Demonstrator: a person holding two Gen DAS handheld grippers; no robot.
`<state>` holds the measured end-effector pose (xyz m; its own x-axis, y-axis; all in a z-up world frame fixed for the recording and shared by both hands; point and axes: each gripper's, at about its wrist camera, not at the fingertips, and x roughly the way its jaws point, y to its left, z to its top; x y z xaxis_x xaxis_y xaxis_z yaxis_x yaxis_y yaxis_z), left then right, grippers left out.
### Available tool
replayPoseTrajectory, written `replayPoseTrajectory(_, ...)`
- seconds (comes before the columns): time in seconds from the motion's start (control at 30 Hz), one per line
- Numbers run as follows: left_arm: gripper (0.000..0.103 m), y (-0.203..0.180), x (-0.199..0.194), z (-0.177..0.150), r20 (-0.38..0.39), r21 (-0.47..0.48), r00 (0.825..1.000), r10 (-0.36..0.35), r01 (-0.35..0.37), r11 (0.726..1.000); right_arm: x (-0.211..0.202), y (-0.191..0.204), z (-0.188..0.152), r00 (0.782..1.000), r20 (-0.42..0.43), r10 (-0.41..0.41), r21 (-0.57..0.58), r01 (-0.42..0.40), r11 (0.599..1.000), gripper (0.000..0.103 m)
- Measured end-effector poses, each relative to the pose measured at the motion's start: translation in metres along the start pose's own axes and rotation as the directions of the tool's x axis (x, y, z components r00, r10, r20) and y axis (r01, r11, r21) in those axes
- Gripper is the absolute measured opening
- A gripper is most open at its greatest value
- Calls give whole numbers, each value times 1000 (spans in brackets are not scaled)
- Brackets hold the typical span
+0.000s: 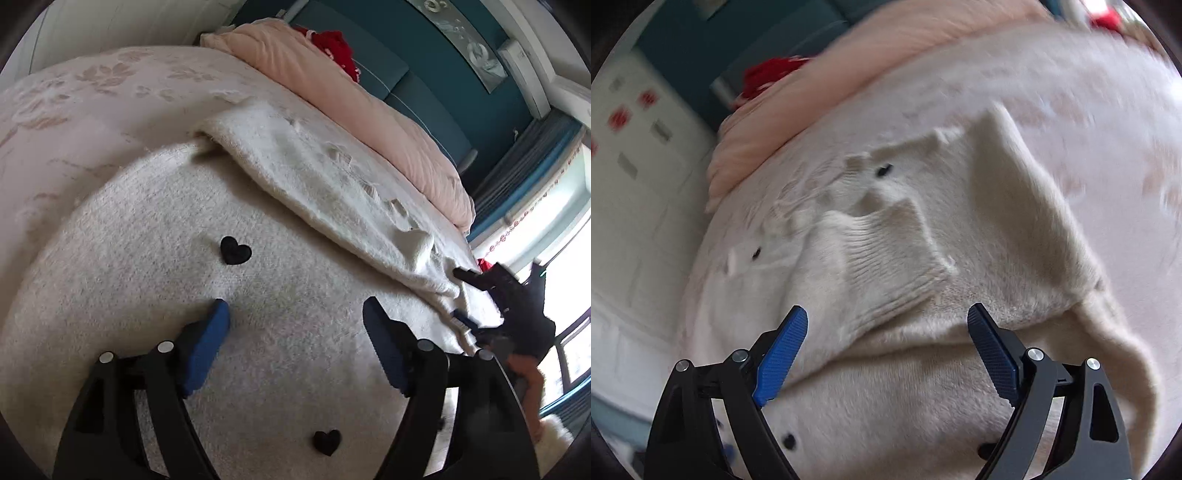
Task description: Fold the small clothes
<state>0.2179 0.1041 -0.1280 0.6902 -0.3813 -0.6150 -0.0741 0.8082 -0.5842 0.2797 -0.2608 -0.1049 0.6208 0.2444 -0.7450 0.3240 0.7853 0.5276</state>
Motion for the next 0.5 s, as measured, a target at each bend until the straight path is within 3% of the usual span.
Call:
replayPoseTrajectory(0.07,81,13,-10,9,5,-116,996,-85,85,990,9,-10,5,1000,-10,24,73,-23,997,86)
replayPoseTrajectory(0.13,83,24,-10,22,24,-227,992,-124,126,966,14,-8,11,1000,-4,5,71,-4,997,76)
replayPoseTrajectory(0.17,83,32,-2,36,33,-305,987,-155,157,939,17,-5,15,1000,-8,-8,58,9,998,57)
replayPoseTrajectory(0.2,83,41,6,49,34,-383,985,-169,169,908,22,0,19,999,-29,-14,50,15,999,27)
replayPoseTrajectory(0.23,83,46,10,57,41,-437,982,-185,184,880,26,2,21,999,-51,0,59,3,998,11)
replayPoseTrajectory(0.27,81,56,20,72,56,-517,977,-206,205,831,29,6,26,997,-66,29,71,-24,997,9)
replayPoseTrajectory(0.3,75,60,26,82,56,-551,978,-200,197,811,25,17,36,997,-50,53,63,-50,997,9)
replayPoseTrajectory(0.37,36,70,40,103,57,-615,981,-184,180,768,4,47,51,996,13,92,-19,-92,996,9)
replayPoseTrajectory(0.4,25,70,41,115,77,-619,980,-183,190,762,-11,59,58,990,48,131,-52,-128,990,8)
replayPoseTrajectory(0.43,12,66,36,129,116,-592,979,-168,204,780,-31,73,66,979,101,179,-97,-169,981,8)
replayPoseTrajectory(0.5,10,52,15,149,218,-484,964,-151,241,841,-78,93,76,939,226,257,-196,-215,957,8)
